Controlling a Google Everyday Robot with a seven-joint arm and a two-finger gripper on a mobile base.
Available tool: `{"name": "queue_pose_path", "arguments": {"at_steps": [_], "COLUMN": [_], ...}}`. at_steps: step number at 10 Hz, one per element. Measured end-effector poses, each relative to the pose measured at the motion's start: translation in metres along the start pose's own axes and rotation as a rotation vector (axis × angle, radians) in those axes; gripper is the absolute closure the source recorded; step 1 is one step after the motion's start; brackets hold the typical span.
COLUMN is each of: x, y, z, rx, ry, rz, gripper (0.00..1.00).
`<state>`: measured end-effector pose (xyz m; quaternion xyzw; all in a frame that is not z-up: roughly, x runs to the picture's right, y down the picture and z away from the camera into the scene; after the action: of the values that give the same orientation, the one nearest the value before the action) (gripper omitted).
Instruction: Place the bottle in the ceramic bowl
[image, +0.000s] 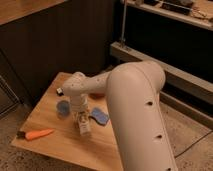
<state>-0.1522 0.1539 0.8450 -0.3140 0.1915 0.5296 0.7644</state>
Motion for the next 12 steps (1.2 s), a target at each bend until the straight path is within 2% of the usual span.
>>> {"name": "queue_pose_path", "arguments": {"at_steps": [1, 2, 4, 6, 7, 9, 12], "x": [-0.002, -0.007, -0.014, -0.032, -0.041, -0.056, -0.079], "y": [0.005, 0.007, 0.004, 0.002, 0.004, 0.008, 0.011], "z": [-0.003, -0.008, -0.018, -0.037, -0.049, -0.076, -0.118], "rx": [-0.019, -0.014, 0.026, 0.104, 0.128, 0.157, 0.184], "ry": [-0.019, -0.052, -0.105, -0.193, -0.231, -0.295, -0.365], "rz": [-0.015, -0.029, -0.045, -0.052, -0.051, -0.054, -0.063], "gripper": [0.7, 0.82, 0.98, 1.0, 1.0, 1.0, 1.0]}}
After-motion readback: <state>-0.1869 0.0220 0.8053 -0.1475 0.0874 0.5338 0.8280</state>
